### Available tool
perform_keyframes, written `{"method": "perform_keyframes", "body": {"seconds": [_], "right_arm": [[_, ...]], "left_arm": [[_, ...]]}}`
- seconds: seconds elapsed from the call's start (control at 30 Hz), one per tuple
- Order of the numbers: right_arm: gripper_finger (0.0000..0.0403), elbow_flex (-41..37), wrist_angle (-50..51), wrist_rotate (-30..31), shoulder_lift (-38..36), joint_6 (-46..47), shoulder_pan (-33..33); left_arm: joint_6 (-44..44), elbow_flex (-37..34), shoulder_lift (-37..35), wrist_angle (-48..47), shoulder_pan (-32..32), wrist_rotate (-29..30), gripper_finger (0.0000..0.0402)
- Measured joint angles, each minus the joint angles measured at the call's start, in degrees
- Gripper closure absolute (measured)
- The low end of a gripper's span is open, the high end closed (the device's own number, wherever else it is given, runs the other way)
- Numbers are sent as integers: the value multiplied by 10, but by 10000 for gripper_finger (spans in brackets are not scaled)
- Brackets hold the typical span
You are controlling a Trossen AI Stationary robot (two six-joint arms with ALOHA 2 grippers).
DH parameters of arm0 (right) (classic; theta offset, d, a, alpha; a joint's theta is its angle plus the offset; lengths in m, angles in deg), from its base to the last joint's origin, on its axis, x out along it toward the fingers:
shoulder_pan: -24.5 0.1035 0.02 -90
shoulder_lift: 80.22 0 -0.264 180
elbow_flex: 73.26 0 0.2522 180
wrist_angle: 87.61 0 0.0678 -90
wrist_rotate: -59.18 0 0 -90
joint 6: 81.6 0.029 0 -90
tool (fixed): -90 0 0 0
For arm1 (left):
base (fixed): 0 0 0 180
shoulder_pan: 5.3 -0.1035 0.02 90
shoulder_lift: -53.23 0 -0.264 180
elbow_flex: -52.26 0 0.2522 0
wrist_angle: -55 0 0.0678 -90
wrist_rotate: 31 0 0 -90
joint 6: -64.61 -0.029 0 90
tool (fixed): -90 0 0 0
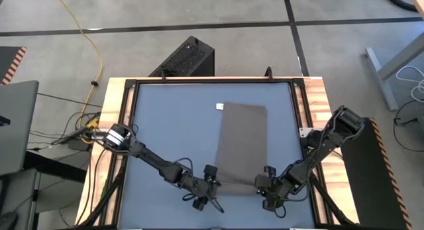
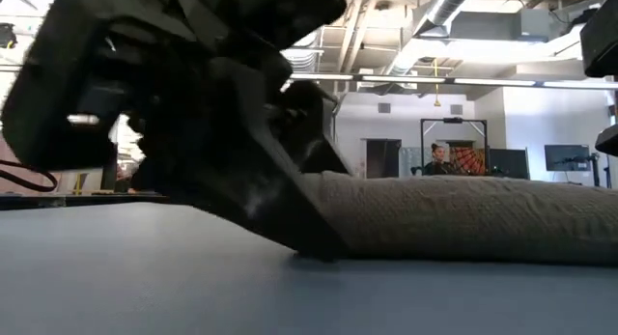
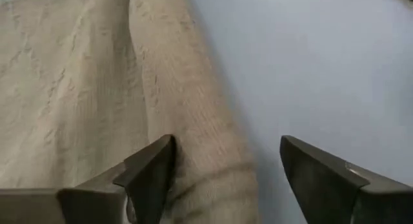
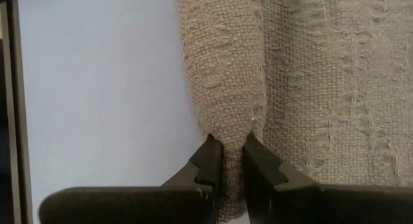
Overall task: Roll towel into tight, uniform cylinder
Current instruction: Roll the gray towel
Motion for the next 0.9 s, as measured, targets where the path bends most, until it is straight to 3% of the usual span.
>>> {"method": "perform_keyframes", "body": {"seconds": [0.1,0.2,0.3,0.43,0.47,0.73,0.9], "right_arm": [[341,0,-1,1,0,11,0],[340,0,1,2,0,32,0],[340,0,1,3,0,55,4],[340,0,1,4,0,87,7],[340,0,1,3,0,95,8],[340,1,-5,-72,-2,173,10],[340,0,-40,-91,-1,196,13]], "left_arm": [[2,2,10,2,0,7,132],[17,3,15,7,-2,15,161],[24,2,12,15,-6,17,230],[77,3,11,9,-20,5,360],[97,3,11,7,-25,-11,374],[304,3,12,11,-98,-312,374],[417,5,12,13,-126,-440,374]]}}
